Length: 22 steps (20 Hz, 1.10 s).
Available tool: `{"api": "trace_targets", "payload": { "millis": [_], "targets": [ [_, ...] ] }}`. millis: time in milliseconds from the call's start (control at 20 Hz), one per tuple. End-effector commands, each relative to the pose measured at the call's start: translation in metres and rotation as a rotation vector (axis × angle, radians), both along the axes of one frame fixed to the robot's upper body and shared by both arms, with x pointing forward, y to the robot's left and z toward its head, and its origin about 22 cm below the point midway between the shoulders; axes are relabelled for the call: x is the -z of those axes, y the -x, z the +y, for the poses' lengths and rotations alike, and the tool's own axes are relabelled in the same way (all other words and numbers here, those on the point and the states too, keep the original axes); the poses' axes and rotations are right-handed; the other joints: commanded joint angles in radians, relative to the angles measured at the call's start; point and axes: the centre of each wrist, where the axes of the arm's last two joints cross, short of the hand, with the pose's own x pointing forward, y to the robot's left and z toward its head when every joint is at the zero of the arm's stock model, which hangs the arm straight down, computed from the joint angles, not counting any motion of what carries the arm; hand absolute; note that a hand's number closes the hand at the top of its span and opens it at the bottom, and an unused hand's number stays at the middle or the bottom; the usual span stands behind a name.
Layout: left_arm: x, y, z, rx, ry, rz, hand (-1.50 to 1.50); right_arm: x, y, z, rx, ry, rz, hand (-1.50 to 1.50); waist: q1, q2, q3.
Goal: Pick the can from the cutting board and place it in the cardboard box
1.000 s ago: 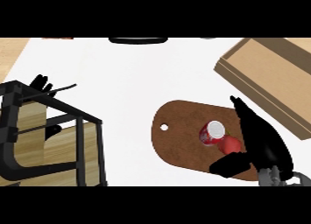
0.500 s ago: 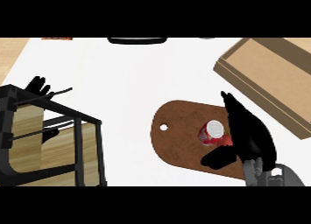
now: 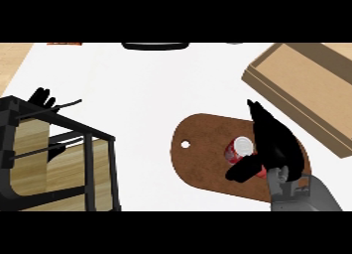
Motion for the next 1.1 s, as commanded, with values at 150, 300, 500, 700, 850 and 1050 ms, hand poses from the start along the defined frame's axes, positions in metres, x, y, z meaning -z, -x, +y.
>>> {"api": "trace_targets", "payload": {
  "millis": [150,300,500,700,850,1050],
  "targets": [
    [0.019,0.013,0.013,-0.056,0.032,0.098,0.00,0.011,-0.008,0.022,0.123,0.083,0.133,-1.50,0.007,0.005,-0.010],
    [0.006,0.003,0.006,-0.053,0.024,0.084,0.00,0.019,-0.013,0.017,0.125,0.105,0.163,-1.50,0.000,0.005,-0.009],
    [0.004,0.011,0.002,-0.036,0.017,0.107,0.00,0.016,-0.022,0.020,0.128,0.116,0.180,-1.50,0.007,0.004,-0.009],
    [0.016,-0.003,-0.001,-0.062,0.021,0.088,0.00,0.028,-0.006,0.019,0.106,0.126,0.214,-1.50,-0.011,0.005,-0.010],
    [0.022,0.021,0.015,-0.055,0.017,0.089,0.00,0.034,-0.013,0.013,0.114,0.127,0.224,-1.50,0.003,0.004,-0.010],
    [0.009,0.004,0.009,-0.054,0.023,0.104,0.00,0.038,-0.014,0.007,0.106,0.117,0.250,-1.50,-0.005,0.005,-0.009]
  ]
}}
